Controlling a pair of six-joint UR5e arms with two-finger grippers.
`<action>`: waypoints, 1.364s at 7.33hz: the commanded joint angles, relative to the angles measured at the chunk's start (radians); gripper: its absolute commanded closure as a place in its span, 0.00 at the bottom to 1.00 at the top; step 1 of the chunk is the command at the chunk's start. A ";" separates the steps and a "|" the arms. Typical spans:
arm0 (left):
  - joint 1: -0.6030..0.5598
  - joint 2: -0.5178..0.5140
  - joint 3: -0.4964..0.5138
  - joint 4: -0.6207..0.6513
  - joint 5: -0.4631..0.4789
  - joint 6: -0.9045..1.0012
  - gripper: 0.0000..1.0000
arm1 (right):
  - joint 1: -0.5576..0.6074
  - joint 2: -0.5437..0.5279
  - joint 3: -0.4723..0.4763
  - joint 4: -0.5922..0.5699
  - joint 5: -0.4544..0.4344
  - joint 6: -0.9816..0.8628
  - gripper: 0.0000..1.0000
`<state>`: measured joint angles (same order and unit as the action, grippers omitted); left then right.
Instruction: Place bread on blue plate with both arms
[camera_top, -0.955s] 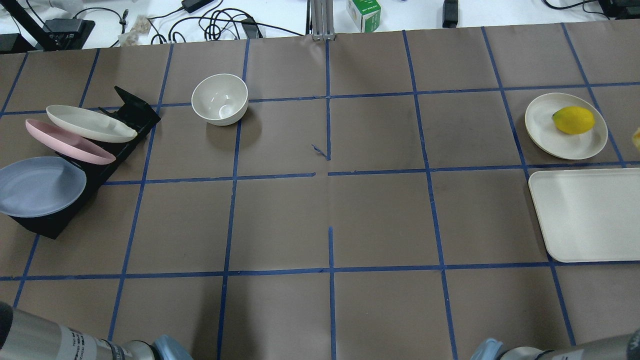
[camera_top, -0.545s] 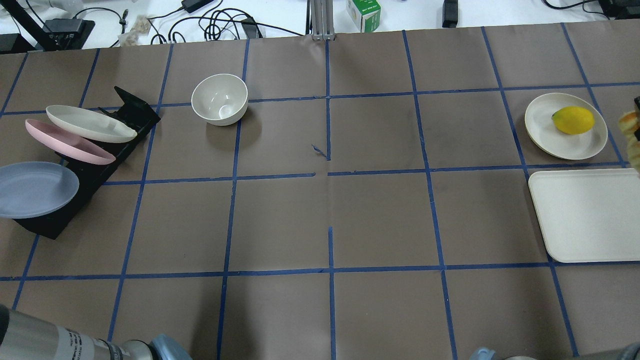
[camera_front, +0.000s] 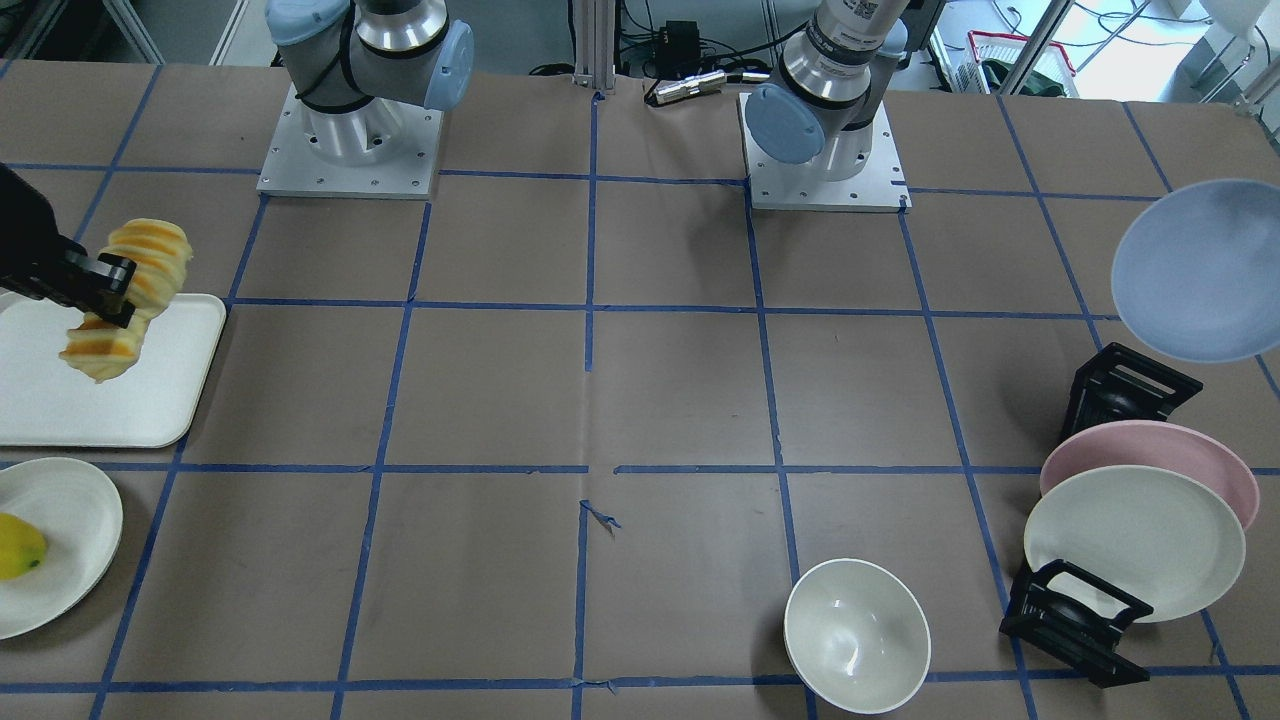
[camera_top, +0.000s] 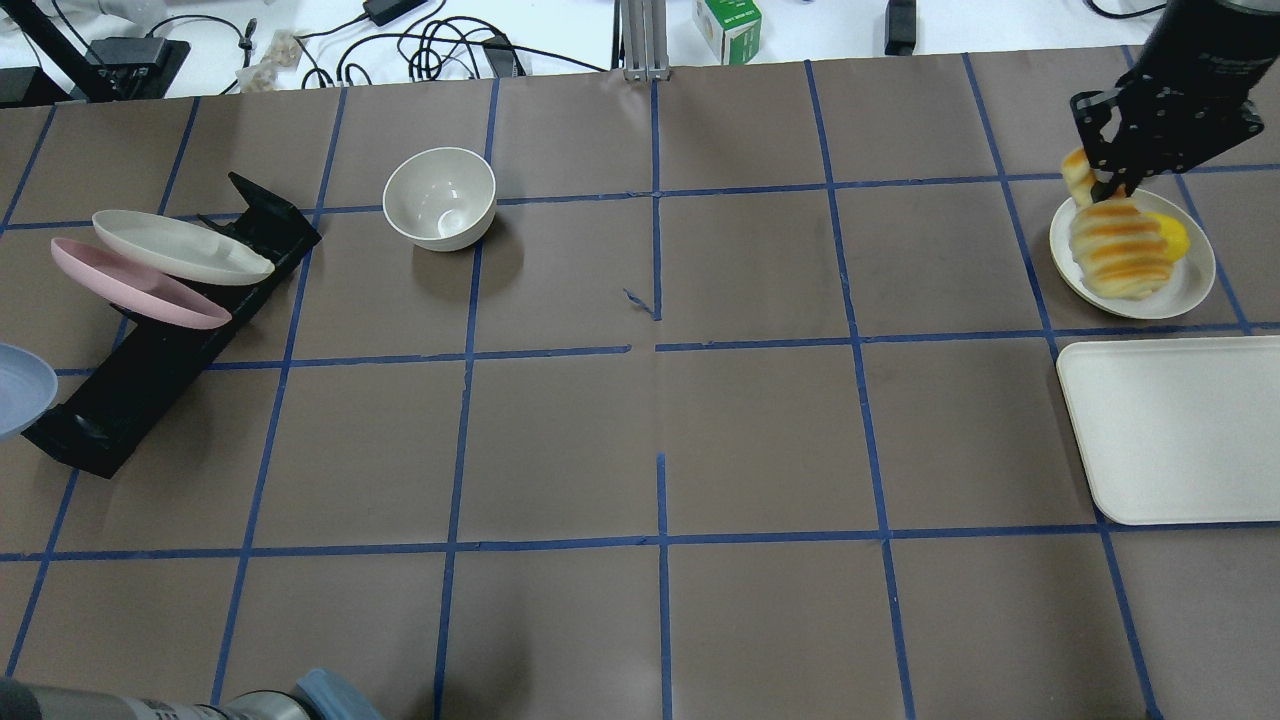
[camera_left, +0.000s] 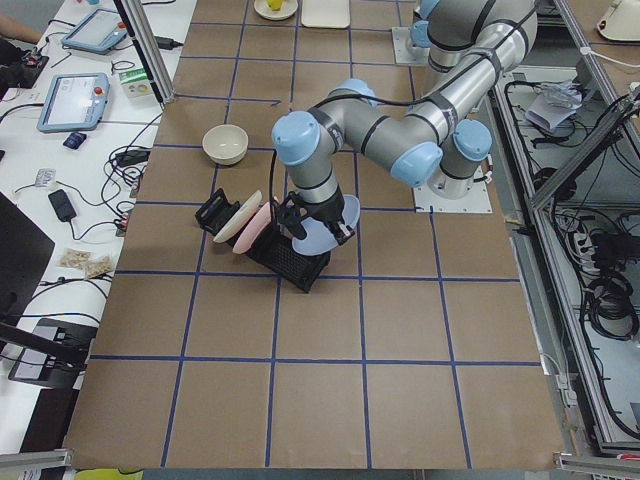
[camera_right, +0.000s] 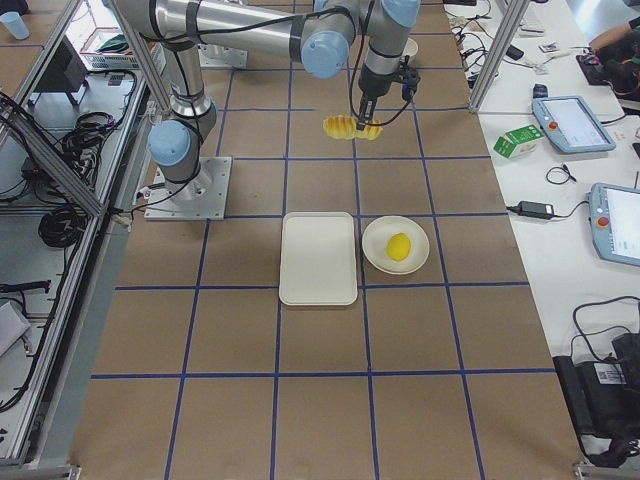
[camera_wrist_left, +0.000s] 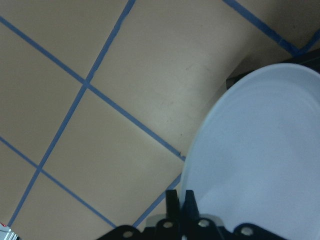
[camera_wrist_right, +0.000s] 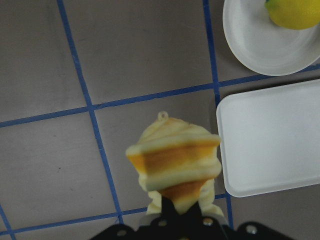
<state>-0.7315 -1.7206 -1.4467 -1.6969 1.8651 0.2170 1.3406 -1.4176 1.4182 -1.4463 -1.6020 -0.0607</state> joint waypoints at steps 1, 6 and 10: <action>-0.168 0.113 -0.012 -0.170 -0.071 -0.045 1.00 | 0.095 0.003 -0.002 -0.003 0.010 0.111 1.00; -0.868 0.069 -0.389 0.375 -0.334 -0.374 1.00 | 0.198 0.026 0.008 -0.016 0.059 0.173 1.00; -0.982 -0.049 -0.644 0.948 -0.531 -0.442 1.00 | 0.328 0.097 0.011 -0.107 0.083 0.318 1.00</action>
<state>-1.6733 -1.7323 -2.0655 -0.8281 1.3551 -0.2141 1.6217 -1.3476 1.4282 -1.5234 -1.5232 0.2033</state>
